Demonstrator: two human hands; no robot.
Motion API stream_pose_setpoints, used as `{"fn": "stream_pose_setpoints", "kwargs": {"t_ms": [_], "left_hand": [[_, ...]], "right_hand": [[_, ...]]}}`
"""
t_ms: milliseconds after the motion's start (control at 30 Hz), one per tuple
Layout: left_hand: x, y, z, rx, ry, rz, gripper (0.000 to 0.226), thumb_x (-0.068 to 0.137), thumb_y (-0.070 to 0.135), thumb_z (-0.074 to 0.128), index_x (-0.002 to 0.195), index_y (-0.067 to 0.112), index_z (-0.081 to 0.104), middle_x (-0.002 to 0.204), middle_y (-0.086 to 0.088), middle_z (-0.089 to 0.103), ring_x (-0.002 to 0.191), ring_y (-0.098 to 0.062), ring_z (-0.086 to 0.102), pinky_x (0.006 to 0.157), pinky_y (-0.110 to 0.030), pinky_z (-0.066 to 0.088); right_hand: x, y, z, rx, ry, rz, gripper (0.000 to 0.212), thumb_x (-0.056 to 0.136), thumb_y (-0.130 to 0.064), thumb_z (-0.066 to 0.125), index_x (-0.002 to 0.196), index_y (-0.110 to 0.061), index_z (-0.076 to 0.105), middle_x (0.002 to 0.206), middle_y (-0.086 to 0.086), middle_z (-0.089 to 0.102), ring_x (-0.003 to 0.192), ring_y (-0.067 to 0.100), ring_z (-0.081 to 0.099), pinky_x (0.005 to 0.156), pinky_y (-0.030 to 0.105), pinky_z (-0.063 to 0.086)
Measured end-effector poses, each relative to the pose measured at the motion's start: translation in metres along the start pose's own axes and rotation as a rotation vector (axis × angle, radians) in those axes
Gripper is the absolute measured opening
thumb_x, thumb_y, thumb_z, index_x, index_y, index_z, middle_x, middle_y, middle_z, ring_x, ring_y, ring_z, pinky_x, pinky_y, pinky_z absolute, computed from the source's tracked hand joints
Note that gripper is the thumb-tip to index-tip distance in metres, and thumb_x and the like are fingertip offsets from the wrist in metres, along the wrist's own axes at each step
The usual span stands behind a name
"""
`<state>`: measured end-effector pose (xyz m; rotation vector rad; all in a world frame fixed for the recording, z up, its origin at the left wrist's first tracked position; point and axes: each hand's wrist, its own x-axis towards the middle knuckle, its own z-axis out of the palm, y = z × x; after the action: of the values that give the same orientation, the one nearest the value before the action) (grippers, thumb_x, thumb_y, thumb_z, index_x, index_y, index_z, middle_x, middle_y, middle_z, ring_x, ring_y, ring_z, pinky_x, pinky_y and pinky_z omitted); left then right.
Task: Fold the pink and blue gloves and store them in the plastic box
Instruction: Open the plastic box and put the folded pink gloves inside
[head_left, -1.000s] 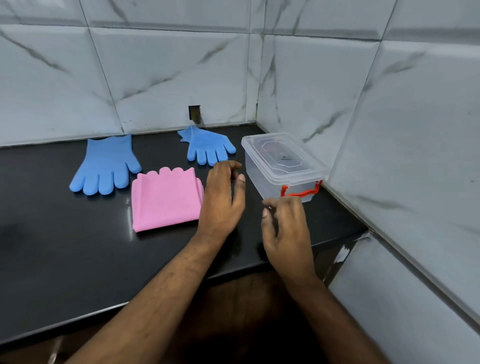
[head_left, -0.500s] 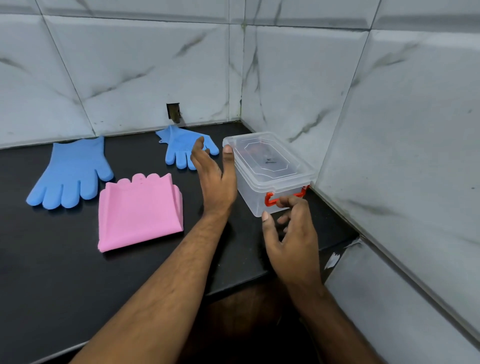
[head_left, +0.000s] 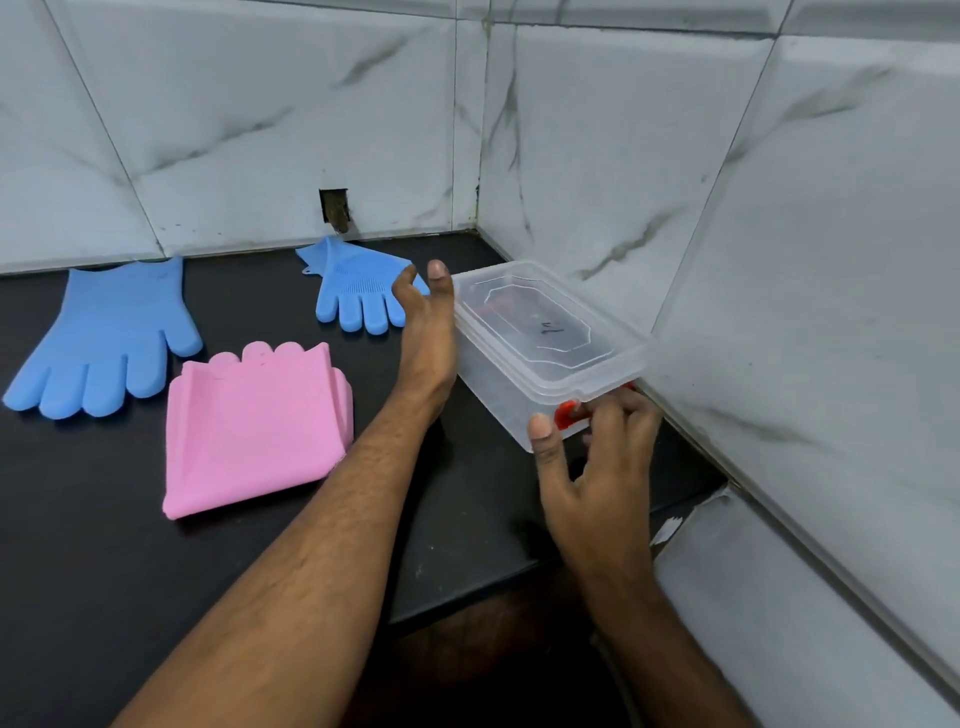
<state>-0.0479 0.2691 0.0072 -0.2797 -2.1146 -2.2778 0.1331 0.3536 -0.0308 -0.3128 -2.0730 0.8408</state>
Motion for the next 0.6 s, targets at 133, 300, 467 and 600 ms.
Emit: {"fn": "stream_pose_setpoints", "kwargs": {"t_ms": [133, 300, 467, 600], "left_hand": [[-0.003, 0.003, -0.007, 0.008, 0.026, -0.007, 0.048, 0.097, 0.073, 0.038, 0.120, 0.035, 0.057, 0.111, 0.026, 0.062, 0.105, 0.009, 0.056, 0.084, -0.016, 0.039], [-0.007, 0.003, -0.008, 0.002, -0.053, 0.008, 0.046, 0.095, 0.067, 0.051, 0.125, 0.034, 0.059, 0.116, 0.022, 0.062, 0.110, 0.006, 0.056, 0.085, -0.017, 0.040], [-0.005, -0.003, -0.006, 0.016, -0.133, -0.020, 0.056, 0.089, 0.062, 0.061, 0.134, 0.029, 0.052, 0.129, 0.004, 0.063, 0.120, -0.014, 0.059, 0.107, -0.040, 0.048], [-0.006, 0.004, -0.010, 0.018, -0.047, -0.040, 0.046, 0.081, 0.072, 0.055, 0.109, 0.038, 0.068, 0.108, 0.020, 0.070, 0.111, -0.007, 0.062, 0.109, -0.047, 0.048]], "right_hand": [[0.012, 0.006, -0.007, 0.024, 0.030, 0.048, 0.046, 0.094, -0.057, 0.052, 0.102, -0.012, 0.061, 0.113, -0.001, 0.051, 0.110, 0.016, 0.047, 0.092, 0.007, 0.034], [0.026, 0.012, -0.010, 0.059, 0.057, 0.120, 0.060, 0.088, -0.063, 0.056, 0.114, -0.010, 0.058, 0.110, -0.001, 0.056, 0.107, 0.021, 0.053, 0.092, 0.029, 0.044], [0.026, 0.009, -0.010, 0.104, 0.044, 0.234, 0.088, 0.080, -0.070, 0.058, 0.147, -0.016, 0.040, 0.138, 0.000, 0.053, 0.129, 0.018, 0.047, 0.103, 0.023, 0.042], [0.025, 0.011, -0.010, 0.041, 0.024, 0.226, 0.100, 0.081, -0.072, 0.051, 0.159, -0.013, 0.027, 0.152, 0.005, 0.046, 0.141, 0.019, 0.036, 0.111, 0.031, 0.034]]}}
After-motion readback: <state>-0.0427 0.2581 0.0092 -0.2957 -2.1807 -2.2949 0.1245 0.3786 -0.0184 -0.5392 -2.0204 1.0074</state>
